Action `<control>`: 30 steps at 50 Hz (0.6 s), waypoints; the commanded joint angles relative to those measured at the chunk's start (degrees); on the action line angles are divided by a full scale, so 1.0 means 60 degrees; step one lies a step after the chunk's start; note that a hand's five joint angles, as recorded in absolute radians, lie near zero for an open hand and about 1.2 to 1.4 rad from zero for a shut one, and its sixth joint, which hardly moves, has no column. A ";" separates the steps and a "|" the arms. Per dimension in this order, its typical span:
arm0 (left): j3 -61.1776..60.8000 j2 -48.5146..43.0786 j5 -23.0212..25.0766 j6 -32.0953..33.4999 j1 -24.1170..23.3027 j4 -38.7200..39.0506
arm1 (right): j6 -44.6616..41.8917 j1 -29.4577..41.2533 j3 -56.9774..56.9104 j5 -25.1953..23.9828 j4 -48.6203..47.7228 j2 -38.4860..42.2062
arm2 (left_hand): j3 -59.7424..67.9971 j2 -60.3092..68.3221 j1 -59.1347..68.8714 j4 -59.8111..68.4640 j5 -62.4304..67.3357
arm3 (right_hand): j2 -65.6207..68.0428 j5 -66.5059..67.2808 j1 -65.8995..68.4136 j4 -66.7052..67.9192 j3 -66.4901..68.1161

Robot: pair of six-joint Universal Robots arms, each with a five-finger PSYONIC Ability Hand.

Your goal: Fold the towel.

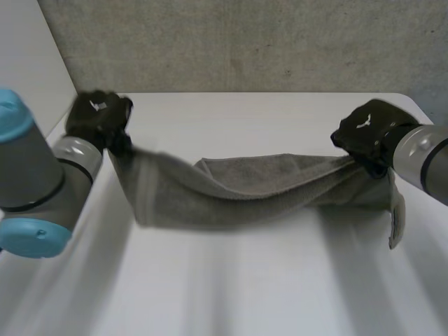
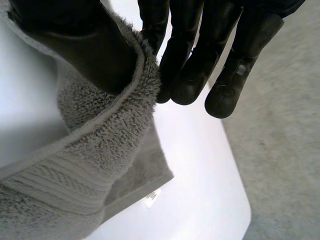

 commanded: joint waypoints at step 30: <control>0.2377 -0.0744 0.0471 -0.3575 0.0959 0.1895 | 0.1207 0.0425 -0.0566 -0.0992 -0.3513 0.1490 | -0.1404 -0.1145 -0.0576 -0.1174 -0.2463 | 0.0628 0.0470 0.0527 0.0522 0.0525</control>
